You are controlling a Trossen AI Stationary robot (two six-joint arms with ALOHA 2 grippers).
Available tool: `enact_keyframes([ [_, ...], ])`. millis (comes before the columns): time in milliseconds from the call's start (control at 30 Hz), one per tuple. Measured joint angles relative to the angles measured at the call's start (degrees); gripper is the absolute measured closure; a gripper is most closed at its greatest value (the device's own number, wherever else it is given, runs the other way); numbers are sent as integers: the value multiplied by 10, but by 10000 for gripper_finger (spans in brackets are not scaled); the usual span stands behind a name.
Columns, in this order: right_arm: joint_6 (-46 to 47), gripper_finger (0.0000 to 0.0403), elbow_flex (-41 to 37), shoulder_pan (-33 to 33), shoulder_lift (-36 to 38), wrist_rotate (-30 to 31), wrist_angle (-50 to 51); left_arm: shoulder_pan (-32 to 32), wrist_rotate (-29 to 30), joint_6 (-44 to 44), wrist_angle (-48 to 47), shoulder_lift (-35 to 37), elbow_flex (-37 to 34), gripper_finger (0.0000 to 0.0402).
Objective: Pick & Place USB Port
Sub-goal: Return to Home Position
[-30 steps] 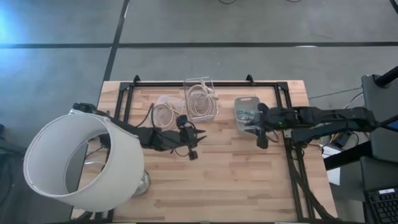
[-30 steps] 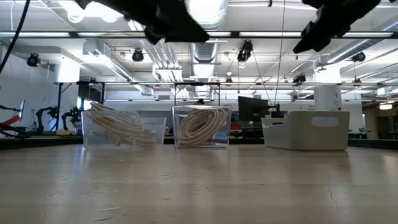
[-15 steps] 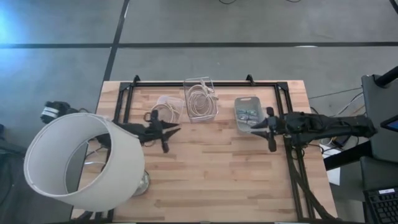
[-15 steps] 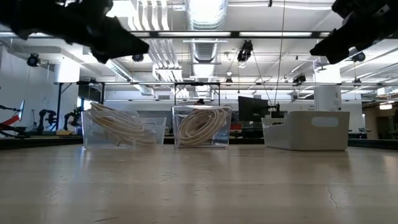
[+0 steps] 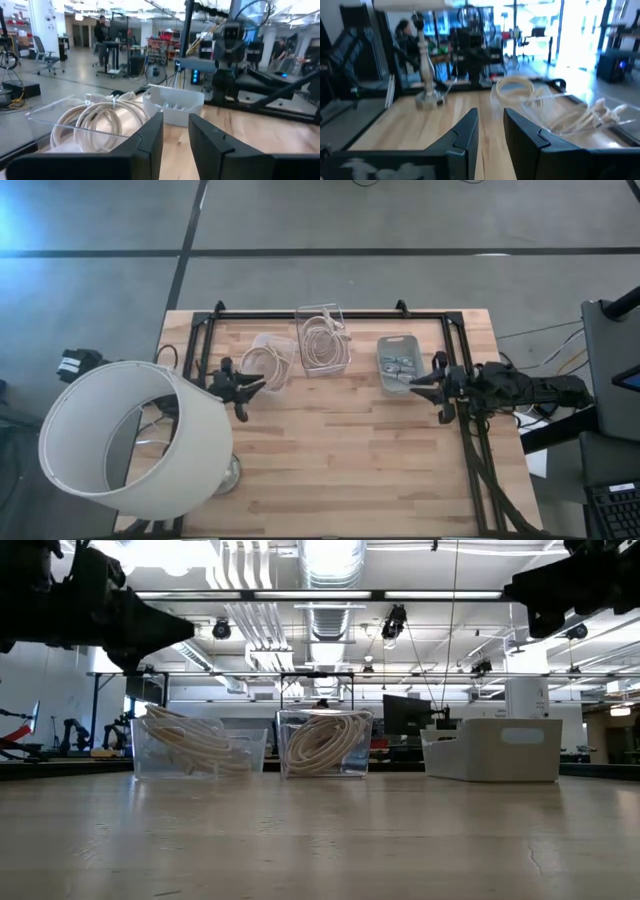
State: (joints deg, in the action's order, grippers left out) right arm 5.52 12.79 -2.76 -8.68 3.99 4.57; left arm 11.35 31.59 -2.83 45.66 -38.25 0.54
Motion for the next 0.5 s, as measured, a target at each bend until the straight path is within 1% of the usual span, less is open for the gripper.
enact_keyframes([
  [67, -2, 320, -23, 0, 11, 0, -32, 0, 0, 3, -27, 9, 1, 307],
  [233, -7, 327, -69, 0, 34, 0, -75, 0, -4, 35, -22, 18, 2, 307],
  [367, -8, 332, -79, 0, 52, 0, -77, 0, -5, 59, -23, 40, 2, 307],
  [500, -32, 332, -79, 0, 73, -10, -78, 0, -5, 77, -23, 71, 1, 307],
])
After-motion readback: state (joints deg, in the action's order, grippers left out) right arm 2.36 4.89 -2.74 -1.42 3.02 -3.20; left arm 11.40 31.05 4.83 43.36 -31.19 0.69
